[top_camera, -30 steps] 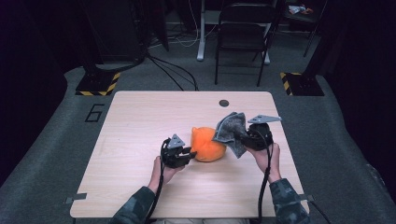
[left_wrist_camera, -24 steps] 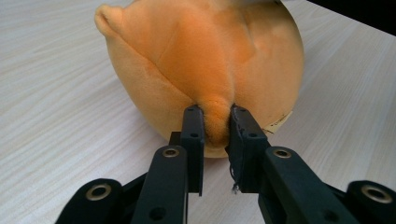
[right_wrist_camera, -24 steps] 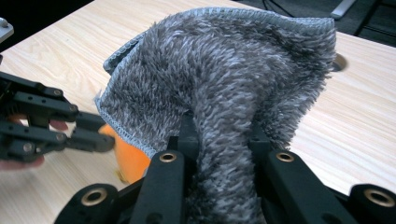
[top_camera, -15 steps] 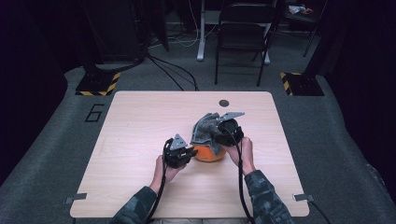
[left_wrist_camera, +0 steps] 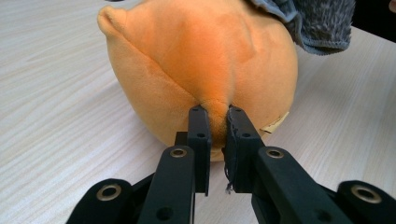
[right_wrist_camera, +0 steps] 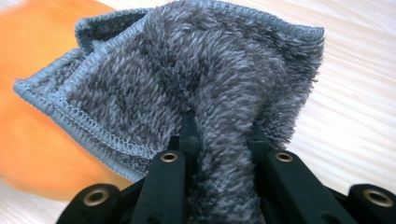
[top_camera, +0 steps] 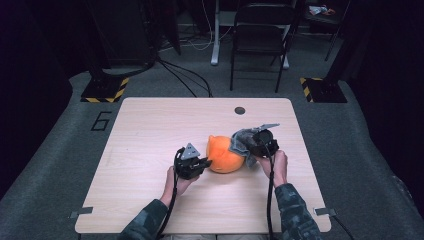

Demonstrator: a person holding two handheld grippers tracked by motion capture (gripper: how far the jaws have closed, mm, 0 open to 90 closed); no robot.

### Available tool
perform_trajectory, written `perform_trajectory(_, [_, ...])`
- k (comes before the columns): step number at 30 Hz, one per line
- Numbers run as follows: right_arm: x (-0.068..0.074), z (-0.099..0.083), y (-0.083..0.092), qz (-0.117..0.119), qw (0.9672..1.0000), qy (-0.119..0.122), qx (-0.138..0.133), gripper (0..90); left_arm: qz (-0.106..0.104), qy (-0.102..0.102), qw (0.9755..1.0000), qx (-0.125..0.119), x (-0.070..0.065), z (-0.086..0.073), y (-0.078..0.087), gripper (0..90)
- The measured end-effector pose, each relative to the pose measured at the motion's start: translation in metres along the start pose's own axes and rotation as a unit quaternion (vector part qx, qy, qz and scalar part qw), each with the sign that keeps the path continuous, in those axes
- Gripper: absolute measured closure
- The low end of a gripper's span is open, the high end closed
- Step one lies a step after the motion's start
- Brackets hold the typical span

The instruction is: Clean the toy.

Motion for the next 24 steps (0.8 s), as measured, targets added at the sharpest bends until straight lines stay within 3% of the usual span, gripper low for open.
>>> perform_trajectory(2, [-0.005, -0.004, 0.005, -0.003, 0.9999, -0.010, -0.005, 75.8, -0.001, -0.001, 1.0000, -0.004, 0.000, 0.001, 0.000, 81.7])
perform_trajectory(5, [-0.003, 0.005, 0.019, 0.000, 0.9996, -0.006, -0.029, 75.8, -0.003, 0.003, 1.0000, -0.005, 0.000, 0.002, 0.000, 81.7])
perform_trajectory(7, [0.008, 0.019, 0.030, 0.014, 0.9984, -0.002, -0.055, 75.8, -0.004, 0.002, 1.0000, -0.007, -0.001, 0.002, -0.001, 81.7])
perform_trajectory(9, [0.021, 0.033, 0.036, 0.029, 0.9967, 0.021, -0.073, 75.8, -0.005, 0.004, 1.0000, -0.007, -0.002, 0.003, -0.001, 81.7])
perform_trajectory(13, [0.052, 0.052, 0.030, 0.049, 0.9947, 0.053, -0.073, 75.8, -0.006, -0.002, 0.9999, -0.009, -0.004, 0.003, -0.001, 81.7])
perform_trajectory(15, [0.062, 0.054, 0.019, 0.048, 0.9952, 0.065, -0.056, 75.8, -0.006, -0.005, 1.0000, -0.003, -0.003, 0.003, 0.000, 81.8])
perform_trajectory(17, [0.061, 0.051, 0.010, 0.036, 0.9956, 0.074, -0.046, 75.8, -0.005, -0.004, 1.0000, -0.002, -0.002, 0.002, 0.000, 81.8])
perform_trajectory(19, [0.055, 0.046, 0.006, 0.038, 0.9963, 0.062, -0.045, 75.9, -0.005, 0.001, 1.0000, -0.003, -0.001, 0.002, -0.001, 81.8])
perform_trajectory(24, [0.029, 0.028, 0.003, 0.008, 0.9990, 0.037, -0.026, 76.0, -0.005, 0.008, 1.0000, -0.001, 0.001, 0.001, -0.001, 81.8])
Point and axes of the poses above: each handheld gripper's, and its own axes: y roughly backward along the jaws, z roughly out of its top, x roughly to its left, the point moved 6 cm from there along -y, roughly forward along the jaws, and after that the axes turned 14 degrees about y, right-handed, at the moved point
